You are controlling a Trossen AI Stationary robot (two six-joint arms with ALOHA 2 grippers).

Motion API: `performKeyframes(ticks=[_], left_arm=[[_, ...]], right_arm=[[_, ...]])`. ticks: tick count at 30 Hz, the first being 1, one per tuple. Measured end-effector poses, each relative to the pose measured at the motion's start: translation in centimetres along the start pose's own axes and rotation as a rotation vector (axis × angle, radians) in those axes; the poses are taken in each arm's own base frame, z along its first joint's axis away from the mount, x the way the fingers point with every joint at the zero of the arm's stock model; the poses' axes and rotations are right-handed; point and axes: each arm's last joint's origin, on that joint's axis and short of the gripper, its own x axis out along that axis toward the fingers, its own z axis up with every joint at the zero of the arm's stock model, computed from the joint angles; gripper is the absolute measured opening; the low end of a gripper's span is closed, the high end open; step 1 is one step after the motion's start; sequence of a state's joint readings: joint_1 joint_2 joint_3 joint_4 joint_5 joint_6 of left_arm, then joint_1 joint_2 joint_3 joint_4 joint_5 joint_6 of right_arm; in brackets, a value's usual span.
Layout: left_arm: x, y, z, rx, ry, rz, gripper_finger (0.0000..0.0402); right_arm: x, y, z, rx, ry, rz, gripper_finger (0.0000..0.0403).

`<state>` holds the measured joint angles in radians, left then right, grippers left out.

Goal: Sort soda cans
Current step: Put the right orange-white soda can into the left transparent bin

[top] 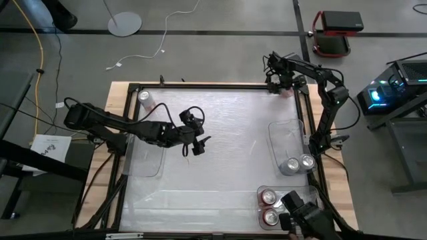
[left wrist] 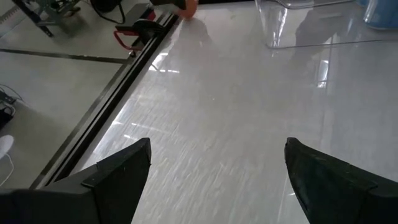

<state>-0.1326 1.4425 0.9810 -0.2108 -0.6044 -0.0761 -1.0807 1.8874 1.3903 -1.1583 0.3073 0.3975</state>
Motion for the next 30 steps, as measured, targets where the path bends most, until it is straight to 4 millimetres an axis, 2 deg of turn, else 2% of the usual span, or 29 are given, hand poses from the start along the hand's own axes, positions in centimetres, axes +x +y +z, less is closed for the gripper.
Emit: performKeyframes(ticks=[9,30], left_arm=[[0.00,0.00,0.00,0.000,0.000,0.000,0.0344],[0.00,0.00,-0.01,0.001,0.000,0.000,0.0344]], right_arm=[[0.00,0.00,0.05,-0.056,-0.006,-0.003,0.0308],[-0.55,0.81,-0.25,-0.229,-0.018,-0.012,0.0305]])
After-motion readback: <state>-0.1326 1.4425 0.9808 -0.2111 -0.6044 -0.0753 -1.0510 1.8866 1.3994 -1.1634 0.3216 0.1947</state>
